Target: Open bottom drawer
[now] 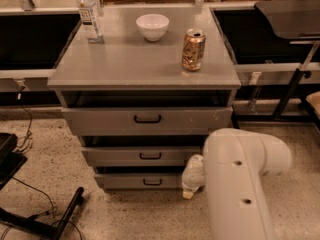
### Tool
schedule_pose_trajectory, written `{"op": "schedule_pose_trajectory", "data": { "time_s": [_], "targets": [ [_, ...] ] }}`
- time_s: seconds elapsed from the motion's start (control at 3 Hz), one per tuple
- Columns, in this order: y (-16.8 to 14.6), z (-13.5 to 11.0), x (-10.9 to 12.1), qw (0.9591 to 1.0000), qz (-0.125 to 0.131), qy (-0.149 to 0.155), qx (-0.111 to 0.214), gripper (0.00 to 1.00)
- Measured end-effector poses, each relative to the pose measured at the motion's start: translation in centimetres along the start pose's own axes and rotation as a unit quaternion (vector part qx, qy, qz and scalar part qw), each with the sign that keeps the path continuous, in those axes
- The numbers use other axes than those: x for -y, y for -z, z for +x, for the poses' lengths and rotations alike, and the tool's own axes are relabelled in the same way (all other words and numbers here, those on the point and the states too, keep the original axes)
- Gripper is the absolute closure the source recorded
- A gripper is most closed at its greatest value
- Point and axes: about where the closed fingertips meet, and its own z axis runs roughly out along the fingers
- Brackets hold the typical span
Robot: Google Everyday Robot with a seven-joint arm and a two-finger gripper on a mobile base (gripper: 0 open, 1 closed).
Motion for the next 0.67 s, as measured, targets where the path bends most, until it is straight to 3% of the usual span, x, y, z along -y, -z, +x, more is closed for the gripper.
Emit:
{"op": "schedule_pose_trajectory", "data": {
  "time_s": [0.33, 0.67],
  "targets": [
    [1.84, 3.79, -1.71, 0.9997, -0.014, -0.005, -0.020, 0.70],
    [1.84, 3.87, -2.02, 0.9997, -0.016, -0.003, -0.020, 0.66]
  ]
}}
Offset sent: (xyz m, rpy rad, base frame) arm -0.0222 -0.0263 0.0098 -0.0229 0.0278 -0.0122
